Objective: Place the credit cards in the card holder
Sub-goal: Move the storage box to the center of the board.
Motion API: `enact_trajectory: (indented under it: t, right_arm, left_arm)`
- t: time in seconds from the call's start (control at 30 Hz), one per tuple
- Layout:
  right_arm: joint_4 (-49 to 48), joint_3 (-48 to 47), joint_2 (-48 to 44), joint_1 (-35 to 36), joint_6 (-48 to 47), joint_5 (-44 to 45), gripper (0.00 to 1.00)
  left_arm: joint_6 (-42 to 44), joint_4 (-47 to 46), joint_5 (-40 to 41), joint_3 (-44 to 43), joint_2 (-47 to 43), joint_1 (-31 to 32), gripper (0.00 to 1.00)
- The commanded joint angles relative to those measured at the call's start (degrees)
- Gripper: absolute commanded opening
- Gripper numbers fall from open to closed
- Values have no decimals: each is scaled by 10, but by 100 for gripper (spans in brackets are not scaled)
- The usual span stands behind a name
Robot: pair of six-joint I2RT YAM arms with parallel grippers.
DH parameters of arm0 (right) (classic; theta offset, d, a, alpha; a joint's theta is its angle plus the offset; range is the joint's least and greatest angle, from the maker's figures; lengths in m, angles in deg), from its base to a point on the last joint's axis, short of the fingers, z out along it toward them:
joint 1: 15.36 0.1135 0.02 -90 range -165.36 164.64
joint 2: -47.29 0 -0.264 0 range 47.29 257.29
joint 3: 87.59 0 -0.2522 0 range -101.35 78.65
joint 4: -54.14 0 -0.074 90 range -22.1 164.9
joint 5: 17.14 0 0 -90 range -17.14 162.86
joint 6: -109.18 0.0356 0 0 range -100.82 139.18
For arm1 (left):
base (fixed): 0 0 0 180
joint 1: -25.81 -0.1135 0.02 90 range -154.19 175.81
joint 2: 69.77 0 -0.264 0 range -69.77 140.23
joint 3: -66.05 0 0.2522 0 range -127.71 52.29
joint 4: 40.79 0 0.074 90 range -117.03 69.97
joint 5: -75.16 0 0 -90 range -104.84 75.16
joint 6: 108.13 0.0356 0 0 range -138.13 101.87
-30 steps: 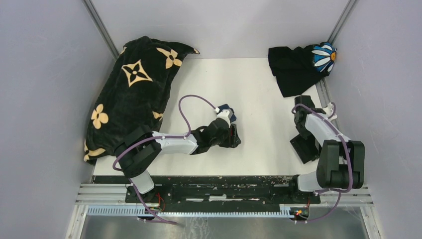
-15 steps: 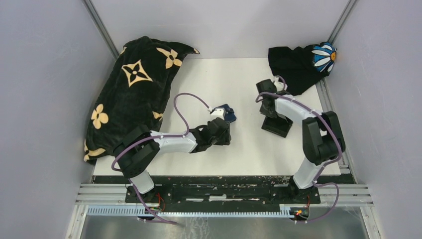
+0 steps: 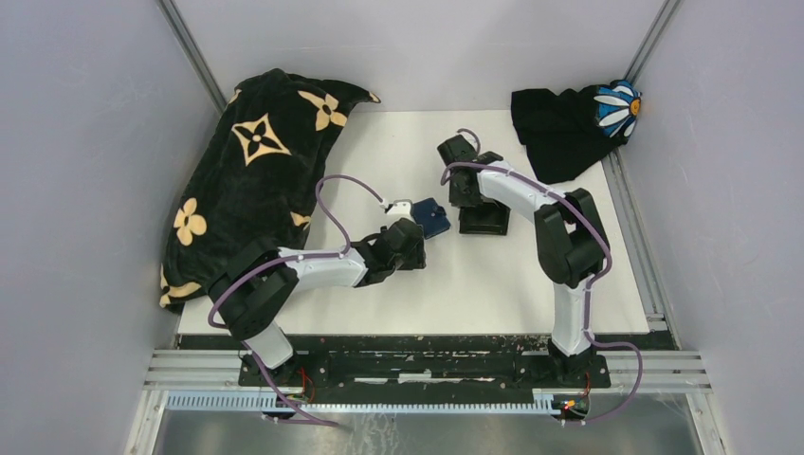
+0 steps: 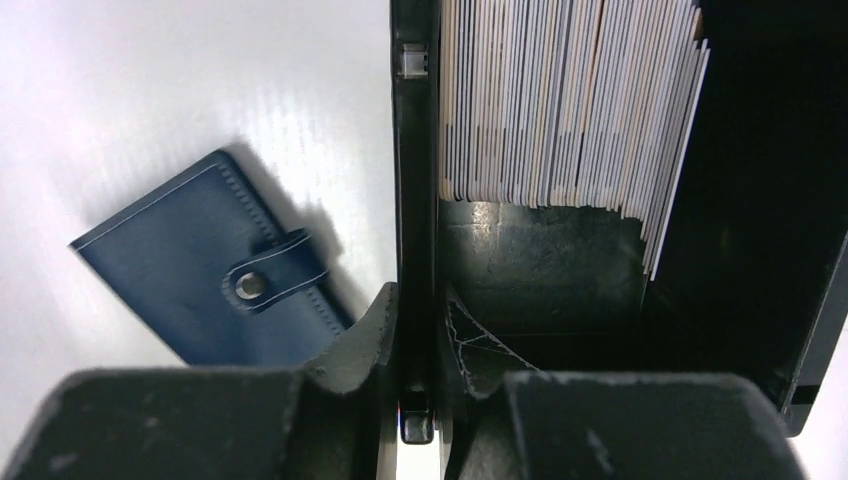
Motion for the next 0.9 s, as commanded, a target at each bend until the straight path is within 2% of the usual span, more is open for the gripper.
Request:
enact_trajectory:
  t: [0.0,0.37,0.4,0.57,0.7,0.77,0.87]
  right_arm:
    - [57,-49,29,28,-41,-56,1]
    - [88,-57,30,66,-77,-48,1]
    - [86,-53,27,68,-81,-41,4]
    - [68,-42,-8,70,-113,-31,36]
    - [72,-54,-36,75,-143,-24,54]
    - [76,-60,-47,76,-153,-23,60]
    - [75,-66,-63,76,-160,-21,62]
  left_arm:
    - [17,-10,19,8,-26,-16,59]
    - [30,-26,13,11,-27,-65,59]
    - [32,-26,12,9,-25,-66,59]
    - [37,-28,12,0,-18,-71,59]
    - [37,-28,10,-5,-9,-74,59]
    - [35,-31,9,-6,-7,-74,59]
    - [34,-34,11,-8,-6,-74,59]
